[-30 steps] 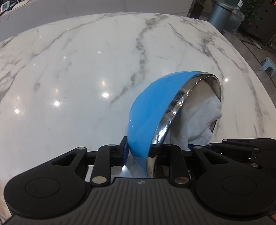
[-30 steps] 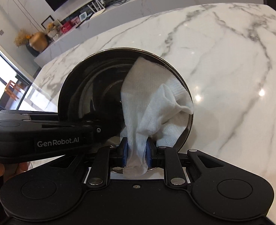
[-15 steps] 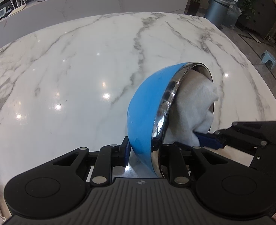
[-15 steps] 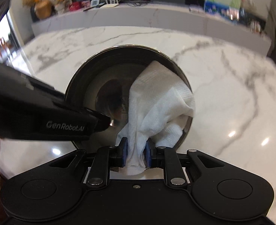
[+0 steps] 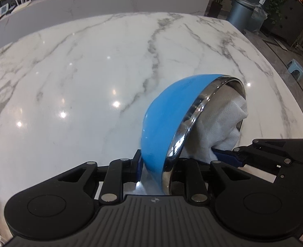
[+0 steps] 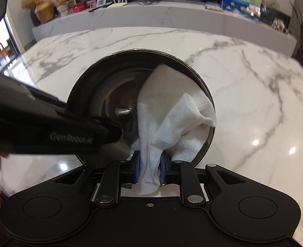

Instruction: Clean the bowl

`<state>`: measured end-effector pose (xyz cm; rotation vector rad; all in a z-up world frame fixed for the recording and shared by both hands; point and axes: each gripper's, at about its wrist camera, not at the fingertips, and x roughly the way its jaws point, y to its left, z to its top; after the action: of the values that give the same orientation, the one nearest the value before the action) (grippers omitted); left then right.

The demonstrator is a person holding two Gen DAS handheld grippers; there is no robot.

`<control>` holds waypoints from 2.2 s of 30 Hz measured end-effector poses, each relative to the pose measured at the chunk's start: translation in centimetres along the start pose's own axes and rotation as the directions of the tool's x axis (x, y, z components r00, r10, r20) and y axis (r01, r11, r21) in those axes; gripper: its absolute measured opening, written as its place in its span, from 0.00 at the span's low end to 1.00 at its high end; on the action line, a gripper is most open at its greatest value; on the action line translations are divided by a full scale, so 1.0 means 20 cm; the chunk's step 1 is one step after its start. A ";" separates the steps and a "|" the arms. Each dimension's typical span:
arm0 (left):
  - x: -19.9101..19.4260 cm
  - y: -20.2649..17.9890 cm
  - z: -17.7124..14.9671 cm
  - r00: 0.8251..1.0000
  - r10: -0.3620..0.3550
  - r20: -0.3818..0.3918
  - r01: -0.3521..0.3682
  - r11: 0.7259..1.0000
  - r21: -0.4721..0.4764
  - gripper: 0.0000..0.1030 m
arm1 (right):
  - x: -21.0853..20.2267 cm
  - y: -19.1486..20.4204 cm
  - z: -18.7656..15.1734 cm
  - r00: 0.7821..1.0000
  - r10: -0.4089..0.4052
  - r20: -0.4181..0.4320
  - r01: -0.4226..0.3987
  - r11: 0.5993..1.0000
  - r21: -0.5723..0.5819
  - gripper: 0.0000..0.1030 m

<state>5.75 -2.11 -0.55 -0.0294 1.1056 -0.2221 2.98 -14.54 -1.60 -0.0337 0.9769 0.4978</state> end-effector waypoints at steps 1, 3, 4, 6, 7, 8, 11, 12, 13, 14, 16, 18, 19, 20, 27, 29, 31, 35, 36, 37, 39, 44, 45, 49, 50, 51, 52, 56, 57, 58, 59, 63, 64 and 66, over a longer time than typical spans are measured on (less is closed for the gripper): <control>0.00 0.00 0.00 1.000 0.003 0.004 -0.003 1.000 -0.001 0.22 | 0.00 -0.01 0.00 1.000 0.031 -0.004 -0.031 0.999 0.032 0.17; -0.01 0.01 0.00 1.000 0.008 0.013 -0.007 1.000 -0.005 0.22 | 0.00 -0.04 0.00 0.997 0.082 -0.010 -0.081 0.993 0.086 0.17; -0.02 0.02 0.01 1.000 0.005 0.016 -0.005 1.000 -0.009 0.22 | 0.00 -0.04 0.00 0.995 0.095 -0.011 -0.094 0.990 0.102 0.17; -0.02 0.02 0.01 1.000 0.002 0.020 -0.002 1.000 -0.013 0.22 | 0.00 -0.04 0.00 0.994 0.110 -0.011 -0.108 0.987 0.120 0.17; -0.02 0.02 0.01 1.000 0.002 0.020 -0.002 1.000 -0.010 0.22 | 0.00 -0.04 0.00 0.994 0.113 -0.011 -0.110 0.986 0.122 0.17; -0.02 0.02 0.01 1.000 0.002 0.020 -0.002 1.000 -0.006 0.22 | 0.00 -0.04 0.00 0.994 0.111 -0.011 -0.109 0.987 0.119 0.17; -0.02 0.01 0.01 1.000 0.011 0.019 -0.012 1.000 0.019 0.22 | 0.00 -0.02 0.01 0.995 0.095 -0.009 -0.094 0.991 0.093 0.17; -0.02 0.01 0.01 1.000 0.016 0.019 -0.017 0.999 0.029 0.22 | -0.01 -0.01 0.01 0.996 0.086 -0.008 -0.085 0.993 0.082 0.17; -0.02 0.00 0.01 1.000 0.021 0.019 -0.021 0.999 0.038 0.22 | -0.02 0.00 0.01 0.997 0.074 -0.005 -0.074 0.995 0.068 0.17; -0.02 0.00 0.01 1.000 0.023 0.019 -0.024 0.999 0.044 0.22 | -0.02 0.00 0.00 0.998 0.060 -0.001 -0.060 0.997 0.053 0.17; -0.02 -0.01 0.01 0.999 0.027 0.018 -0.028 0.998 0.055 0.21 | -0.03 0.03 0.00 1.000 0.017 0.011 -0.017 1.000 0.004 0.17; -0.02 -0.01 0.01 1.000 0.026 0.017 -0.027 0.998 0.062 0.21 | -0.04 0.06 0.00 0.999 -0.039 0.027 0.040 0.997 -0.064 0.17; -0.02 -0.02 0.01 1.000 0.027 0.016 -0.028 0.997 0.066 0.21 | -0.03 0.08 0.00 0.997 -0.067 0.034 0.071 0.992 -0.101 0.17; -0.02 -0.02 0.01 1.000 0.026 0.016 -0.027 0.997 0.067 0.20 | -0.02 0.08 0.00 0.996 -0.086 0.038 0.090 0.988 -0.122 0.17; -0.02 0.00 0.01 1.000 0.022 0.014 -0.023 0.998 0.057 0.20 | 0.00 0.09 -0.02 0.991 -0.129 0.044 0.135 0.976 -0.173 0.17; -0.02 0.00 0.01 1.000 0.019 0.015 -0.020 0.999 0.047 0.21 | 0.00 0.07 -0.02 0.994 -0.104 0.033 0.108 0.985 -0.136 0.17; -0.01 0.00 0.01 1.000 0.015 0.017 -0.016 0.999 0.037 0.22 | 0.00 0.04 -0.02 0.997 -0.074 0.021 0.076 0.993 -0.092 0.17; -0.01 0.00 0.01 1.000 0.011 0.011 -0.011 1.000 0.021 0.22 | -0.01 0.03 -0.02 0.999 -0.051 0.015 0.052 0.997 -0.059 0.17; 0.00 0.00 0.01 1.000 0.012 0.005 -0.012 1.000 0.020 0.23 | -0.01 0.02 -0.01 0.999 -0.037 0.012 0.038 0.998 -0.047 0.17; 0.01 0.00 0.00 1.000 0.015 0.001 -0.015 1.000 0.019 0.24 | -0.01 0.01 -0.01 1.000 -0.013 0.007 0.013 1.000 -0.025 0.17; 0.01 -0.01 0.00 1.000 0.020 -0.006 -0.020 1.000 0.019 0.26 | -0.01 -0.02 -0.01 0.999 0.048 -0.003 -0.048 0.998 0.038 0.17; 0.01 0.01 0.00 1.000 0.011 -0.002 -0.011 1.000 0.012 0.26 | 0.00 -0.04 -0.01 0.997 0.080 -0.007 -0.079 0.994 0.079 0.17; 0.01 0.01 0.00 1.000 0.014 -0.003 -0.014 1.000 0.015 0.26 | 0.00 -0.04 -0.01 0.997 0.077 -0.007 -0.076 0.994 0.072 0.17; 0.00 0.00 0.01 1.000 0.014 -0.001 -0.014 0.999 0.038 0.24 | 0.00 -0.01 -0.01 0.999 0.050 -0.007 -0.050 0.998 0.031 0.17; 0.00 0.00 0.00 1.000 0.016 -0.001 -0.016 0.999 0.045 0.24 | -0.01 0.00 -0.01 0.999 0.043 -0.006 -0.043 0.999 0.021 0.17; 0.00 -0.01 0.00 1.000 0.017 -0.001 -0.017 0.999 0.051 0.23 | -0.01 0.01 -0.01 0.999 0.034 -0.004 -0.034 0.999 0.010 0.17; 0.00 -0.01 0.00 1.000 0.016 -0.002 -0.016 0.998 0.053 0.23 | -0.01 0.02 -0.01 1.000 0.021 -0.002 -0.021 1.000 -0.003 0.17; 0.00 -0.01 0.00 1.000 0.018 -0.003 -0.018 0.998 0.065 0.22 | -0.01 0.03 -0.01 1.000 -0.022 0.007 0.022 0.999 -0.047 0.17; 0.00 -0.02 0.00 1.000 0.020 -0.003 -0.019 0.997 0.068 0.22 | -0.01 0.03 -0.02 0.999 -0.033 0.010 0.034 0.998 -0.059 0.17; 0.00 -0.02 0.00 1.000 0.021 -0.003 -0.020 0.997 0.071 0.22 | -0.02 0.03 -0.02 0.998 -0.056 0.018 0.057 0.995 -0.080 0.17; 0.00 -0.02 0.00 1.000 0.020 -0.003 -0.020 0.997 0.072 0.22 | -0.02 0.04 -0.03 0.996 -0.087 0.031 0.090 0.990 -0.109 0.17; 0.00 -0.01 0.00 1.000 0.024 -0.004 -0.023 0.997 0.074 0.22 | -0.04 0.07 -0.05 0.984 -0.169 0.064 0.178 0.965 -0.193 0.17; 0.00 -0.01 0.00 1.000 0.024 -0.003 -0.023 0.997 0.075 0.22 | -0.03 0.07 -0.05 0.983 -0.171 0.063 0.180 0.963 -0.198 0.17; -0.01 -0.02 0.00 1.000 0.024 -0.001 -0.024 0.997 0.076 0.22 | -0.03 0.07 -0.06 0.985 -0.164 0.058 0.172 0.967 -0.190 0.17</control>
<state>5.70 -2.40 -0.37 0.0513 1.0981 -0.2424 1.22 -13.90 -1.53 -0.2784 0.8732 0.4345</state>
